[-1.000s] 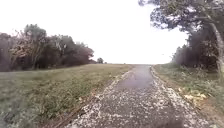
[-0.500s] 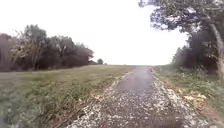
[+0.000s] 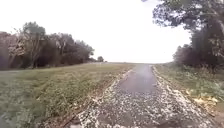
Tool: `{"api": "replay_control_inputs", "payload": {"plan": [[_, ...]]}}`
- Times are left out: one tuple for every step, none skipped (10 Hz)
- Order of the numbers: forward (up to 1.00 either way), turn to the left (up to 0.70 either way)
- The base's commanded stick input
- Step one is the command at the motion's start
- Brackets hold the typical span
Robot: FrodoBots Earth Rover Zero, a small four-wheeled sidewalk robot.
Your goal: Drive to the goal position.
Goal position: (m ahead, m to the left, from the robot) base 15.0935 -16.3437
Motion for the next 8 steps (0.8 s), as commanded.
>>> {"api": "replay_control_inputs", "payload": {"plan": [[0.70,0.00],[0.70,0.00],[0.70,0.00],[0.70,0.00],[0.70,-0.17],[0.70,-0.35],[0.70,-0.35],[0.70,-0.35]]}}
